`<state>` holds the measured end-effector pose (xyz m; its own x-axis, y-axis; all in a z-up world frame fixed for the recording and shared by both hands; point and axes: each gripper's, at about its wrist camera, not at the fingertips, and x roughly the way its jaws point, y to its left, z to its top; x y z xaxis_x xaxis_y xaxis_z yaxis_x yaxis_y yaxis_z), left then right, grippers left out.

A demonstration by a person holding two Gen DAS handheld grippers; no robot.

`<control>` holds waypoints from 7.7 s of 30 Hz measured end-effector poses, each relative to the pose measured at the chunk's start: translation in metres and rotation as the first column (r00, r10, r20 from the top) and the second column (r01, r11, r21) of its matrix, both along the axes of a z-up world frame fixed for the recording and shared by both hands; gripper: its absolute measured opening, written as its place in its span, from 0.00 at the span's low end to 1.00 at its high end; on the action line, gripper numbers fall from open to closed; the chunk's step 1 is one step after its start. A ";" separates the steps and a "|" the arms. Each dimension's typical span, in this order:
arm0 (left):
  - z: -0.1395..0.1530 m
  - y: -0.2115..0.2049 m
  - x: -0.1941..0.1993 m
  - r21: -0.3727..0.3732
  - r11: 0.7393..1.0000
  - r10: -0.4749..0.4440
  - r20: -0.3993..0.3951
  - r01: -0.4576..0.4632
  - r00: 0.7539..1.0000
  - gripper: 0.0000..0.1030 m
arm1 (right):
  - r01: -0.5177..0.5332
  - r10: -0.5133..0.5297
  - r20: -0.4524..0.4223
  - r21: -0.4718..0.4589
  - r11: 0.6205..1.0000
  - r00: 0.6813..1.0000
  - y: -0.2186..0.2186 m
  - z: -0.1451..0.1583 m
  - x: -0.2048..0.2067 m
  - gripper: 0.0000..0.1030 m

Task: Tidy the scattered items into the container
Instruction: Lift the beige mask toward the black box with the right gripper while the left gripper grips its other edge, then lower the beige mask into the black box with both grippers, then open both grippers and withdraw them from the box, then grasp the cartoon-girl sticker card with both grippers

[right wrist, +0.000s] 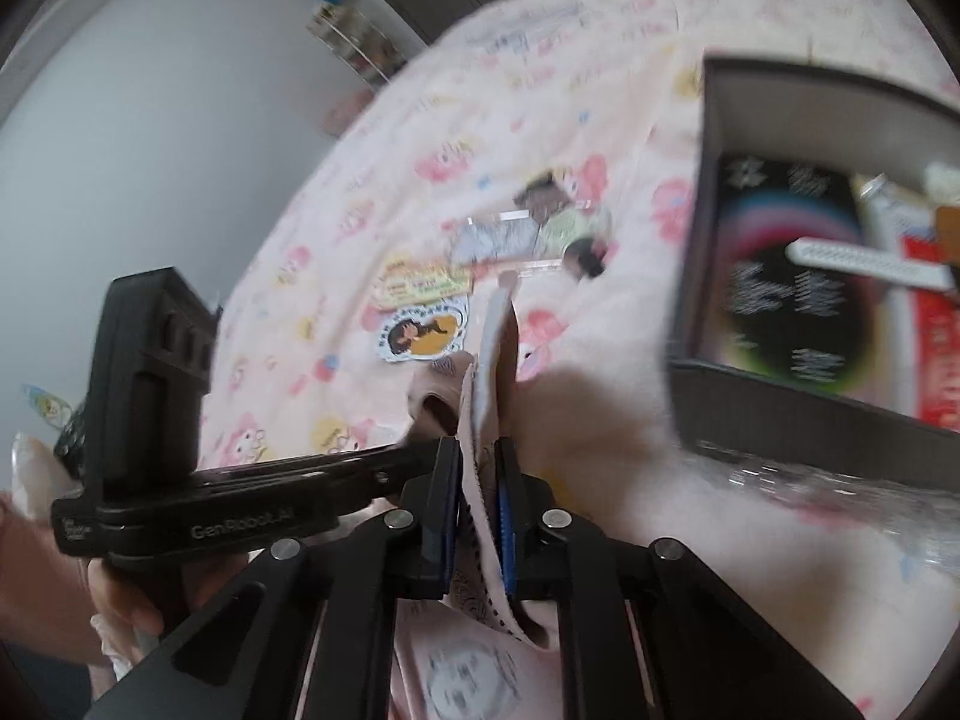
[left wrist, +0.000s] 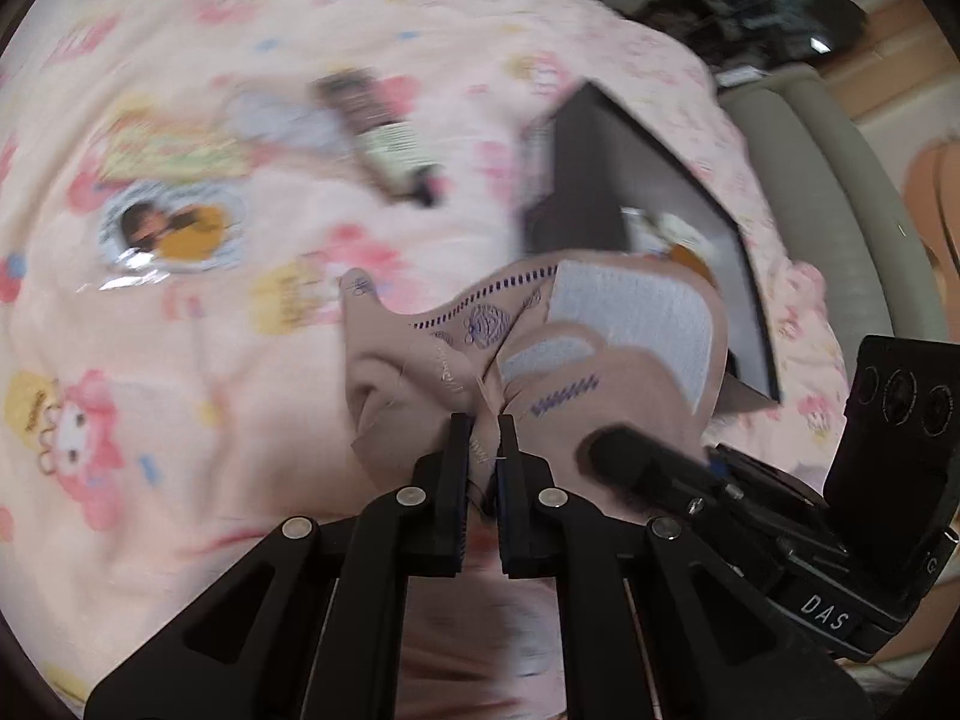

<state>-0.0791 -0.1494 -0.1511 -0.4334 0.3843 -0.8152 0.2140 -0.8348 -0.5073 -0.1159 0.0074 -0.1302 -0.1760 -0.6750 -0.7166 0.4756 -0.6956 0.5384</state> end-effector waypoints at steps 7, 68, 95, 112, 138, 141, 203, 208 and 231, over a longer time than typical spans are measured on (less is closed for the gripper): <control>0.007 0.072 -0.011 -0.091 0.988 -0.122 0.001 0.122 0.993 0.06 | 0.094 -0.095 0.018 0.035 0.995 0.995 0.099 0.007 0.011 0.08; 0.033 0.132 -0.003 -0.057 0.995 -0.101 -0.295 0.088 0.950 0.05 | 0.153 -0.152 -0.091 -0.002 0.988 0.984 0.147 0.024 0.011 0.12; 0.017 0.135 -0.130 -0.330 0.943 -0.058 -0.016 0.050 0.998 0.14 | 0.158 -0.170 0.048 0.193 0.968 0.984 0.169 0.000 -0.118 0.24; 0.029 0.146 -0.129 -0.428 0.903 -0.026 -0.122 -0.028 0.992 0.19 | 0.103 -0.130 0.089 0.260 0.960 0.988 0.151 -0.017 -0.123 0.25; 0.067 0.152 -0.077 -0.298 0.955 -0.058 -0.169 0.005 0.984 0.45 | 0.245 -0.202 -0.188 0.244 0.938 0.961 0.160 0.049 -0.073 0.44; 0.073 0.143 -0.052 -0.288 0.958 -0.059 -0.179 0.005 0.982 0.46 | 0.231 -0.186 -0.210 0.218 0.948 0.960 0.146 0.054 -0.057 0.44; -0.091 -0.194 -0.007 -0.144 0.915 0.387 0.040 -0.378 0.921 0.44 | -0.174 0.147 0.119 0.262 0.949 0.982 -0.201 -0.111 -0.083 0.57; -0.073 -0.187 0.015 -0.078 0.933 0.352 -0.004 -0.351 0.936 0.15 | -0.232 0.208 0.145 0.177 0.956 0.967 -0.196 -0.099 -0.075 0.36; -0.076 -0.198 -0.008 -0.084 0.898 0.434 0.001 -0.433 0.901 0.10 | -0.263 0.246 0.138 0.123 0.957 0.959 -0.200 -0.099 -0.089 0.23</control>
<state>-0.0870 -0.3471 -0.2266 -0.5262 0.0951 -0.8450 0.5729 -0.6947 -0.4350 -0.2051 -0.1925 -0.2296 0.0818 -0.5785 -0.8116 0.5841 -0.6320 0.5093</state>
